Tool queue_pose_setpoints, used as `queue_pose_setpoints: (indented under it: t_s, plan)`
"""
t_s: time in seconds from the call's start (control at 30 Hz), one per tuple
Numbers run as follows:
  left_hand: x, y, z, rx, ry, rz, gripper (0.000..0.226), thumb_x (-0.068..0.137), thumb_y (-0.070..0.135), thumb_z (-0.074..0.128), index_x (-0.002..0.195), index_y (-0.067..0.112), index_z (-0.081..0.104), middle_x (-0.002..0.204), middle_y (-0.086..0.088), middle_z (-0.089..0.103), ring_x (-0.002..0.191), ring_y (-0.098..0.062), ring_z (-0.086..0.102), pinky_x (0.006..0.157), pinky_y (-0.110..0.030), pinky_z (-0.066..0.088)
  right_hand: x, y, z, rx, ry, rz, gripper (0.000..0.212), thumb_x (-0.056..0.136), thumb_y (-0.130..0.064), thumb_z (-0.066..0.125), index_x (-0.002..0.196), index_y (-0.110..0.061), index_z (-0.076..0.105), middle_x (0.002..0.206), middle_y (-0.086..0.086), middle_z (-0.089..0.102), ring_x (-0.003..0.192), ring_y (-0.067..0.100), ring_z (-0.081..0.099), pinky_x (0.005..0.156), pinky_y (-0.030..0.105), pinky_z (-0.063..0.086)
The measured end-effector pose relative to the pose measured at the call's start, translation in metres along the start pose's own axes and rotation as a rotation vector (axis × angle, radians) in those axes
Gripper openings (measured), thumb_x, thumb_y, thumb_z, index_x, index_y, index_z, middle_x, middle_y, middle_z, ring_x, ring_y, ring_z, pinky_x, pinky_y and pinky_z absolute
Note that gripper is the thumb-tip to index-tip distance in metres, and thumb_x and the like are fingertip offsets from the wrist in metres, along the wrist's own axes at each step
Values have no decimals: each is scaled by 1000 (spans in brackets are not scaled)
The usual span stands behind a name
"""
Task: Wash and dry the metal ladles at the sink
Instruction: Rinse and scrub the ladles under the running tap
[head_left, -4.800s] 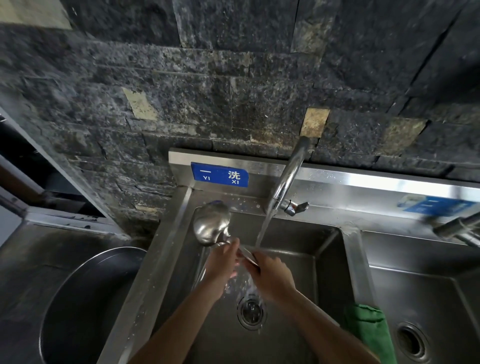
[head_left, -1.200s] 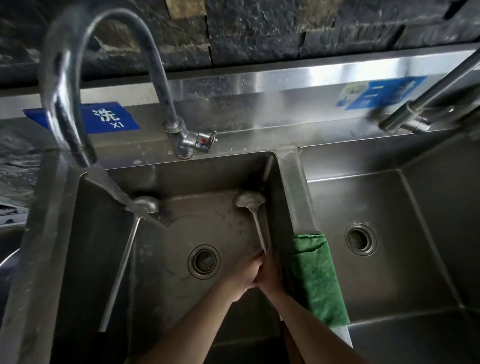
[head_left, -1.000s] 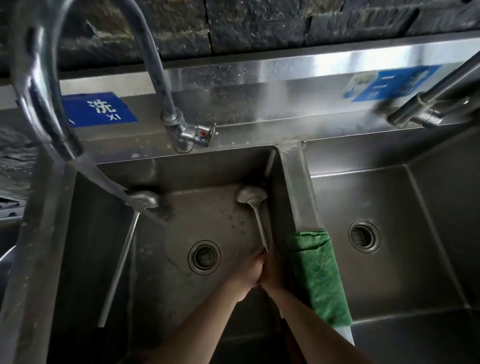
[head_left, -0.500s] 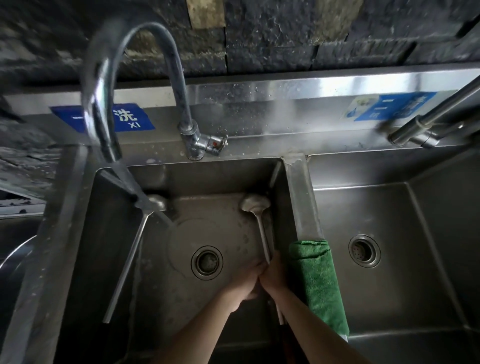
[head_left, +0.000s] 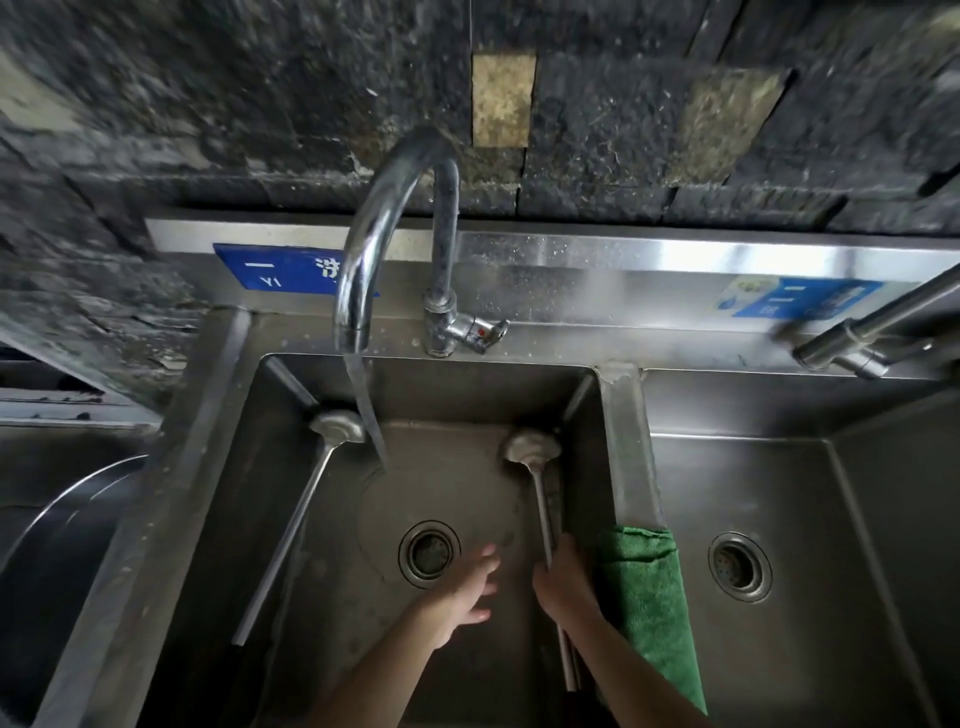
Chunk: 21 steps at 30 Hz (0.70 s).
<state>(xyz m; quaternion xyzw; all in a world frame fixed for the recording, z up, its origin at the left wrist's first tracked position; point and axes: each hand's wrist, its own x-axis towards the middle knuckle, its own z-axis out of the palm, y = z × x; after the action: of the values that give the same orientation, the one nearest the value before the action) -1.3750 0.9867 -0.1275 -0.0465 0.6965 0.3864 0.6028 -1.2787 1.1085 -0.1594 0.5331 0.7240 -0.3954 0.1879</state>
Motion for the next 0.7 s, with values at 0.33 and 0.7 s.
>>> queue_pose_setpoints:
  t_s: [0.33, 0.7]
  plan:
    - [-10, 8, -15, 1, 21, 35, 48, 105, 33, 41, 152, 33, 33, 152, 6, 42, 119, -12, 54, 91, -35, 52, -26, -21, -27, -55, 26, -181, 51, 98, -28, 53, 146, -15, 40, 137, 16, 61, 126, 38, 57, 100, 39, 46]
    - [-39, 87, -138, 3, 442, 244, 18, 96, 10, 52, 95, 23, 65, 86, -6, 66, 74, -19, 60, 63, -30, 49, -27, -93, -102, 21, 187, -386, 47, 97, -28, 53, 143, -21, 47, 138, 10, 61, 122, 35, 59, 93, 36, 47]
